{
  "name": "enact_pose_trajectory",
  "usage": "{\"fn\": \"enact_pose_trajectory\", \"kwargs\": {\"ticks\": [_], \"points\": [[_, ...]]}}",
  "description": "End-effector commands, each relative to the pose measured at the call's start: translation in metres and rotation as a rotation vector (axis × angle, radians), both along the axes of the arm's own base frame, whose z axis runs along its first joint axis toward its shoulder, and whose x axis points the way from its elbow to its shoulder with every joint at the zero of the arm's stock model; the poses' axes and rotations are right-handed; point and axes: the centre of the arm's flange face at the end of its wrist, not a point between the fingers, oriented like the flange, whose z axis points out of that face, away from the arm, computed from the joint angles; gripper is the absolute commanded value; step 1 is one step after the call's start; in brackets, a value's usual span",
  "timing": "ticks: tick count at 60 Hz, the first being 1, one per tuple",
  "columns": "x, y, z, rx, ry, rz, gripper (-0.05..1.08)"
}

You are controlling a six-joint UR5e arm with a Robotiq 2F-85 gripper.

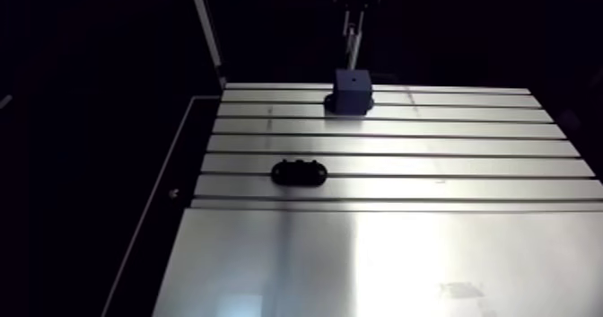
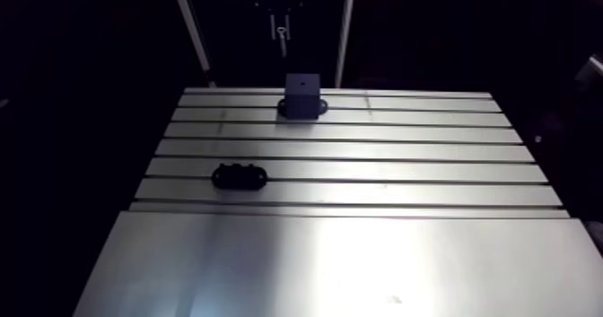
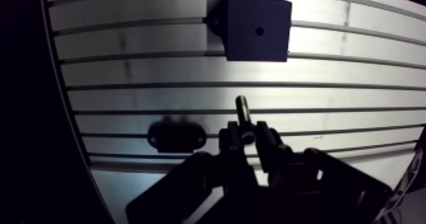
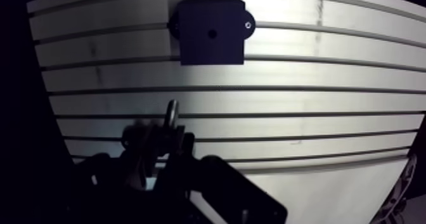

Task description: Pick up the M10 bolt and insert it into the hole until fully seated.

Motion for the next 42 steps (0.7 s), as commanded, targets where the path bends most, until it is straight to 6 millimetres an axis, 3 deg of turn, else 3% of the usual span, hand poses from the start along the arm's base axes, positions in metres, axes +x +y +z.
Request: {"fn": "enact_pose_trajectory", "kwargs": {"ticks": [1,12,42], "points": [[-0.028,0.015,-0.022,0.003,-0.031,-0.019,1.08],[-0.047,0.021,-0.039,0.004,-0.072,-0.026,1.08],[-0.063,0.028,-0.059,0.030,-0.108,-0.026,1.08]]}}
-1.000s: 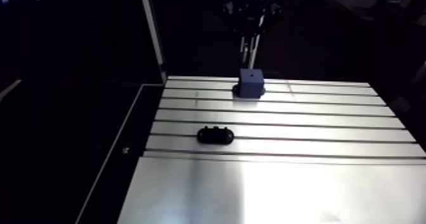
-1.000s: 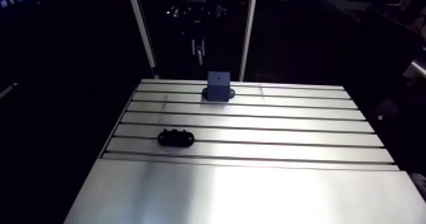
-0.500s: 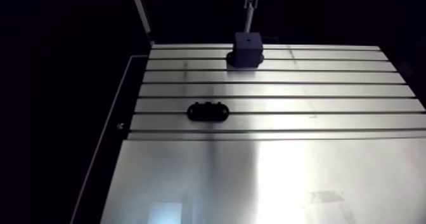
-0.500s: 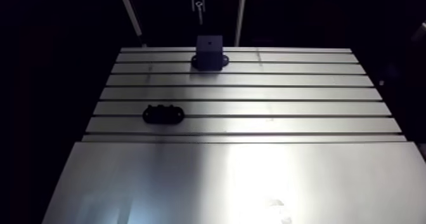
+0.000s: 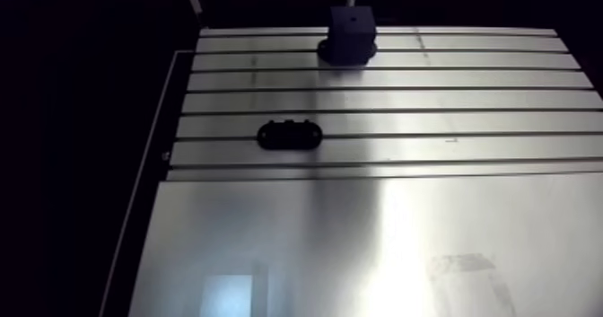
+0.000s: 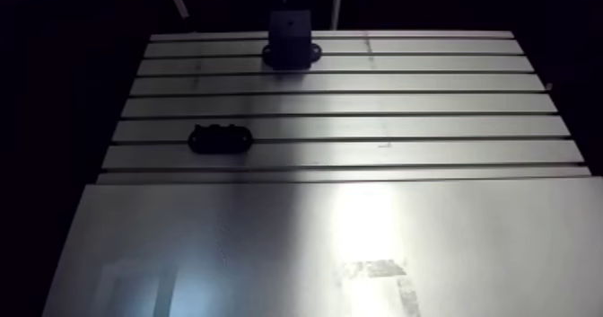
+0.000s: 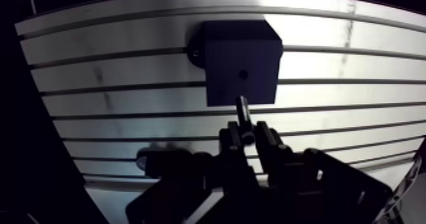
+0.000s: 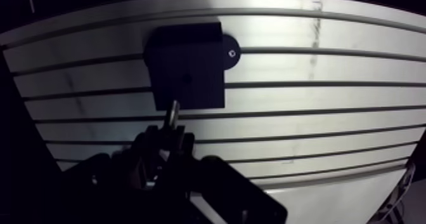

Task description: Pick up the M10 bolt and insert it into the hole until fully seated.

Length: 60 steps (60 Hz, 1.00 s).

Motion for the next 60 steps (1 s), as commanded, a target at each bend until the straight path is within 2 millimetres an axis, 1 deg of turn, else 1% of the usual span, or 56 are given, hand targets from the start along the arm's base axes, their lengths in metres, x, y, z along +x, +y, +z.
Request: {"fn": "enact_pose_trajectory", "kwargs": {"ticks": [1,11,35,39,60], "points": [[-0.006,0.004,-0.006,0.025,-0.009,0.005,1.08],[-0.007,0.004,-0.013,0.031,-0.019,0.008,1.08],[-0.004,0.003,-0.019,0.028,-0.033,0.009,1.08],[-0.005,0.003,-0.024,0.027,-0.040,0.009,1.08],[-0.004,0.002,-0.033,0.024,-0.052,0.008,1.08]]}}
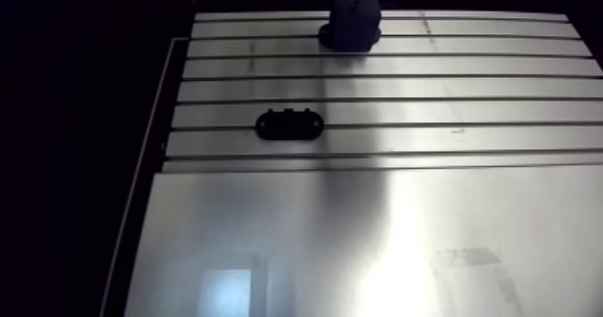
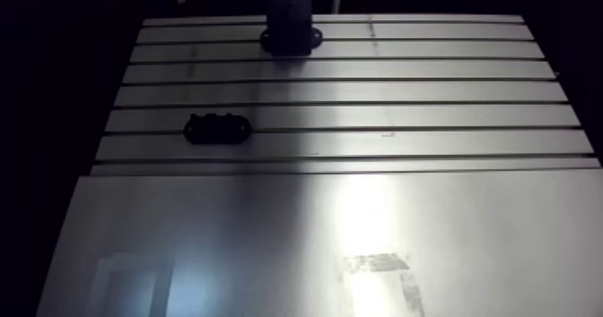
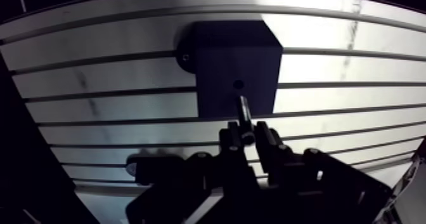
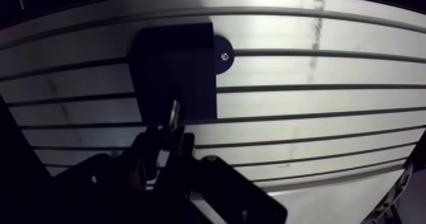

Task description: Pick up the M10 bolt and insert it into the hole until fully seated.

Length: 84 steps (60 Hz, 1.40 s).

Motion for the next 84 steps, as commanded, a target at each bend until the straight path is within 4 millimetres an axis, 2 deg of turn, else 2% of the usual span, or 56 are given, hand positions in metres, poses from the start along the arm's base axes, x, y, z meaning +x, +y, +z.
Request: {"fn": "enact_pose_trajectory", "kwargs": {"ticks": [1,84], "points": [[0.0006,-0.0001,-0.0041,0.000,-0.004,-0.001,1.08],[-0.0032,0.0001,-0.0106,-0.001,-0.004,0.000,1.08]]}}
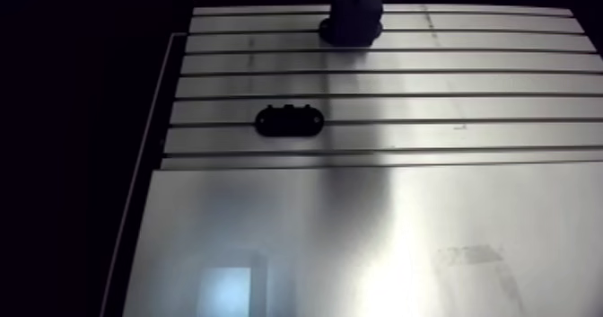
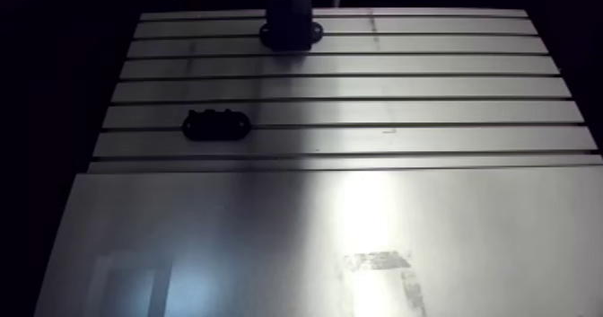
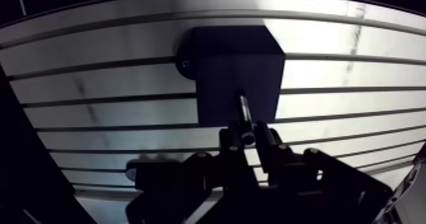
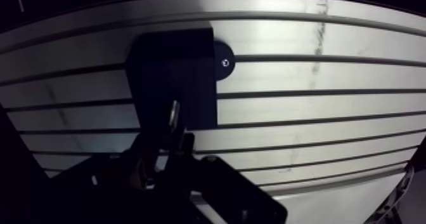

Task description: Pick up the M10 bolt and insert it into the hole until fully seated.

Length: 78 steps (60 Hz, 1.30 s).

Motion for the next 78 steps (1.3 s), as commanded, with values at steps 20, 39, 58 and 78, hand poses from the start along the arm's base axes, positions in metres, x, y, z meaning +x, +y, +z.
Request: {"fn": "enact_pose_trajectory", "kwargs": {"ticks": [20,39,58,78], "points": [[-0.0005,0.0000,-0.0045,-0.001,-0.005,0.001,1.08],[-0.0018,0.0000,-0.0019,-0.001,0.001,0.001,1.08],[-0.0012,-0.0024,-0.0020,-0.002,-0.002,0.004,1.08],[-0.0015,-0.0013,-0.0019,-0.001,-0.001,0.003,1.08]]}}
